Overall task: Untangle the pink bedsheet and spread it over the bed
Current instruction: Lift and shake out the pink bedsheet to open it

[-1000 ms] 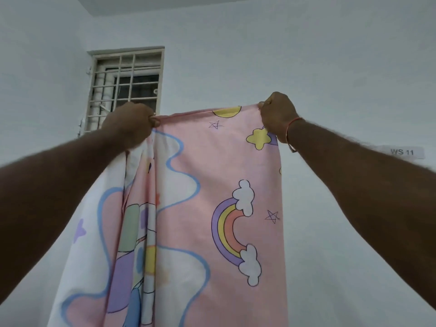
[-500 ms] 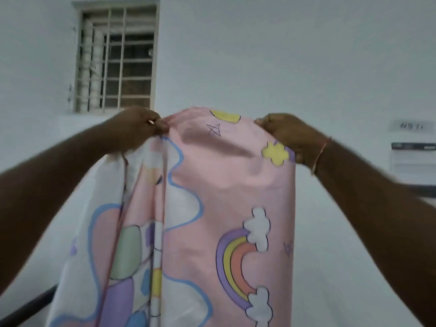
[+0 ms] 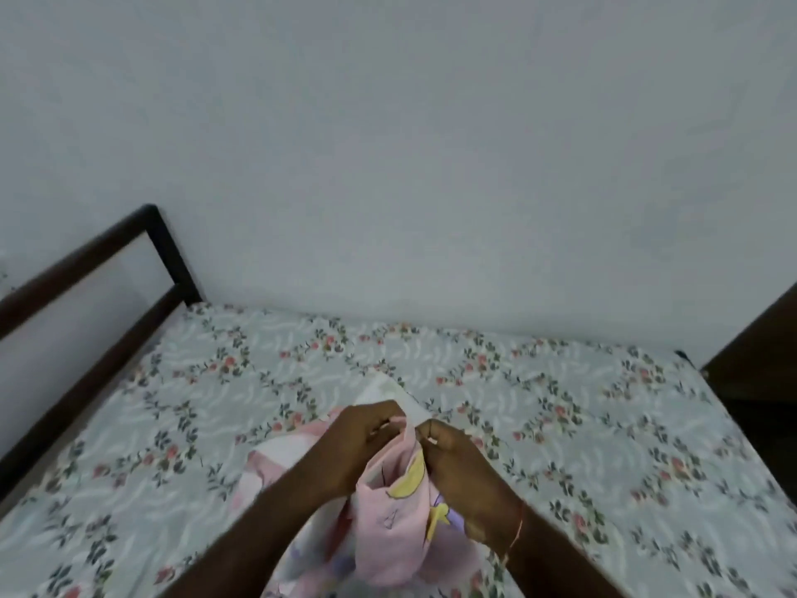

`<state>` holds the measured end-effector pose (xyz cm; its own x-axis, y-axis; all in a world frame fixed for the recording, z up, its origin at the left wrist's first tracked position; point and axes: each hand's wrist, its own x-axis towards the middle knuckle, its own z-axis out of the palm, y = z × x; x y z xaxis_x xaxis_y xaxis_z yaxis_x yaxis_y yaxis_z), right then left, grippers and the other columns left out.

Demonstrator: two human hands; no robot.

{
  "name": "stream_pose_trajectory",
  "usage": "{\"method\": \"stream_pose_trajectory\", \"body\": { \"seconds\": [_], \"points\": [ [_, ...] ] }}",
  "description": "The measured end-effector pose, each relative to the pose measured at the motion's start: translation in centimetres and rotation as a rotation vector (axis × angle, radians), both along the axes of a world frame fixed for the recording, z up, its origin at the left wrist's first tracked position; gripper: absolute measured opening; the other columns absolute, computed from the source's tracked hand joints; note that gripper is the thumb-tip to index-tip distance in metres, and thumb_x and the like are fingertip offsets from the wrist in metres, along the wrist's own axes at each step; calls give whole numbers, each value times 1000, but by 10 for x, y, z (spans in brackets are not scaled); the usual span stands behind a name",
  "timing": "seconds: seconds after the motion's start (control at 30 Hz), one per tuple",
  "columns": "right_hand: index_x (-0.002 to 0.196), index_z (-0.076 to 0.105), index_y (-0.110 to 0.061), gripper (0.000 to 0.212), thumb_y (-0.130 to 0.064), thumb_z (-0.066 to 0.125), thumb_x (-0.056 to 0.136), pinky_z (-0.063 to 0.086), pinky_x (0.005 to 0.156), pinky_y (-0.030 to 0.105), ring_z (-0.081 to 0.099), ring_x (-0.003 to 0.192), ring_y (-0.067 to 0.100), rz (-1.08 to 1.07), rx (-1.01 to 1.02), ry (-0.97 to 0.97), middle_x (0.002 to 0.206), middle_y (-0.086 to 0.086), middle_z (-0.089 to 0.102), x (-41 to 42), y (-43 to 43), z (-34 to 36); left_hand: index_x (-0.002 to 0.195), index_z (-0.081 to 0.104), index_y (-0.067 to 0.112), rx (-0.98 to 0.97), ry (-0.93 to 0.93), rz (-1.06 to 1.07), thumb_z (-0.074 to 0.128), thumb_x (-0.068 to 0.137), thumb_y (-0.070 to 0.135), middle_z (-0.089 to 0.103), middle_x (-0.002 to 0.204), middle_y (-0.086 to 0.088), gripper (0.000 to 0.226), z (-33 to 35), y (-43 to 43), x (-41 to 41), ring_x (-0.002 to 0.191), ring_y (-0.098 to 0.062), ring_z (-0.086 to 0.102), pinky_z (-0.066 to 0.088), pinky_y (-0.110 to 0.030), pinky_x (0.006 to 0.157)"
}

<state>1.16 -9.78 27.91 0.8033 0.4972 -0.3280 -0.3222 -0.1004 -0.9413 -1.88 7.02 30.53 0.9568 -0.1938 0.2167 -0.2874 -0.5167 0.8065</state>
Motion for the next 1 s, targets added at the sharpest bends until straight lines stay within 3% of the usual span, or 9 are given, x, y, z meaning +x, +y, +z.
{"method": "stream_pose_trajectory", "body": {
  "seconds": [0.13, 0.23, 0.33, 0.4, 0.57, 0.73, 0.8, 0.9, 1.0],
  "points": [
    [88, 54, 12, 17, -5, 53, 86, 51, 76, 43, 56, 81, 27, -16, -16, 91, 91, 28, 61, -13, -6, -4, 74, 58, 12, 51, 116, -32, 41, 90, 53, 61, 72, 1, 47, -17, -4, 5, 68, -1, 52, 41, -23, 64],
    [71, 60, -6, 21, -5, 51, 89, 49, 57, 20, 61, 61, 9, -81, -94, -52, 63, 0, 66, 41, 7, 32, 69, 57, 23, 135, 43, 0, 42, 83, 57, 59, 66, 11, 39, 17, 4, 70, 65, 4, 52, 41, -20, 64],
    [69, 58, -7, 17, -18, 55, 82, 47, 52, 26, 56, 56, 16, -298, -134, -165, 66, 14, 53, 125, 25, 60, 112, 56, 15, 466, -80, 261, 43, 78, 65, 65, 100, -9, 62, 61, 25, 166, 94, -27, 63, 47, -36, 81],
    [67, 49, -16, 26, -24, 46, 91, 46, 53, 18, 55, 54, 5, -402, -290, -237, 71, 2, 53, 161, 20, 62, 125, 46, 8, 535, -65, 586, 53, 84, 59, 58, 114, -16, 65, 75, 50, 199, 105, -37, 58, 45, -42, 88],
    [65, 57, -10, 26, -13, 52, 90, 45, 63, 38, 50, 60, 21, -535, -174, -100, 63, 8, 53, 157, 7, 13, 91, 63, -6, 163, 36, 965, 50, 93, 41, 68, 90, -21, 49, 15, 60, 167, 93, -36, 63, 44, -36, 82],
    [68, 58, -14, 27, -15, 52, 95, 42, 55, 30, 47, 57, 19, -524, -87, 165, 64, 9, 52, 92, 24, -49, 115, 60, -1, -510, 603, 1068, 45, 96, 41, 62, 117, -20, 48, -72, -2, 99, 108, -34, 59, 48, -33, 85],
    [71, 57, -10, 26, -9, 49, 95, 43, 54, 29, 48, 58, 20, -496, -57, 239, 64, 9, 53, 63, 30, -62, 113, 61, -5, -526, 607, 1124, 47, 96, 42, 65, 108, -20, 52, -87, -34, 81, 104, -33, 59, 46, -32, 82],
    [72, 59, -1, 19, 0, 48, 88, 52, 66, 34, 58, 69, 26, -522, -31, 310, 73, 14, 61, 26, 36, -74, 86, 64, -3, -630, 551, 1099, 58, 91, 39, 60, 69, -5, 42, -96, -74, 55, 77, -25, 58, 41, -27, 59],
    [95, 62, -10, 14, -5, 53, 85, 59, 81, 38, 68, 88, 24, -598, -74, 339, 94, 12, 70, 16, 32, -83, 87, 62, 7, -680, 549, 982, 66, 84, 38, 66, 81, -4, 31, -106, -89, 28, 79, -19, 64, 52, -28, 67]
  ]
}}
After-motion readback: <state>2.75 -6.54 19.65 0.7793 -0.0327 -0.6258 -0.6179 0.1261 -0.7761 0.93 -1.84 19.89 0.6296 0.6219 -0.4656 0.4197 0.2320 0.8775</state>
